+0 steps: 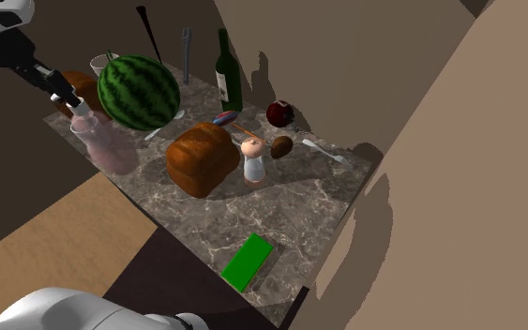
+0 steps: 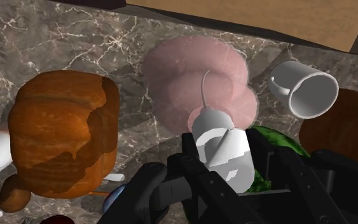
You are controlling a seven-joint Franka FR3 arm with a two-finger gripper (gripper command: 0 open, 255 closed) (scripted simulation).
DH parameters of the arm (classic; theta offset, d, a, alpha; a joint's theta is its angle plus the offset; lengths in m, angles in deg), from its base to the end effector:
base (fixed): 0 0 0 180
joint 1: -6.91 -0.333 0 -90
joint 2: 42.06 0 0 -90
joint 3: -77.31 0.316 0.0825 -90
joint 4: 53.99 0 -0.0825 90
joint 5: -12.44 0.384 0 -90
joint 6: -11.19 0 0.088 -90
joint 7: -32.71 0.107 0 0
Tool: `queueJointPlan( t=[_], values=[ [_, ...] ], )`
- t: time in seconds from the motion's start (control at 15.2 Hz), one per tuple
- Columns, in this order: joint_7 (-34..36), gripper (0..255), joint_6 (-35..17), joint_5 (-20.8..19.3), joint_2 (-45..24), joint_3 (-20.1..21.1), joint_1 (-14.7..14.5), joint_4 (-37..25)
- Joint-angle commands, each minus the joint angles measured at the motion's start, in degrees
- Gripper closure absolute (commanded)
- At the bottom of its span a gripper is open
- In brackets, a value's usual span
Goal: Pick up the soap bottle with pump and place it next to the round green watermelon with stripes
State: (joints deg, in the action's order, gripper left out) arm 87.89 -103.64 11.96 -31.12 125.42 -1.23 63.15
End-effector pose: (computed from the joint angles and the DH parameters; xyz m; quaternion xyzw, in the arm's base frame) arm 0.2774 0.4495 0.5041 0.9962 0.0095 0.0863 0.0063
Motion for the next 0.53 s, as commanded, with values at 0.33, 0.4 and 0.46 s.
queueJointPlan(
  t=[0.33, 0.4, 0.46],
  values=[
    [1.5, 255, -5.3, -1.3, -1.5, 1.0, 0.1, 4.3],
    [1.8, 255, -6.1, -1.6, -1.8, 1.1, 0.2, 4.8],
    [2.0, 255, -6.6, -1.8, -2.0, 1.2, 0.2, 5.1]
  ],
)
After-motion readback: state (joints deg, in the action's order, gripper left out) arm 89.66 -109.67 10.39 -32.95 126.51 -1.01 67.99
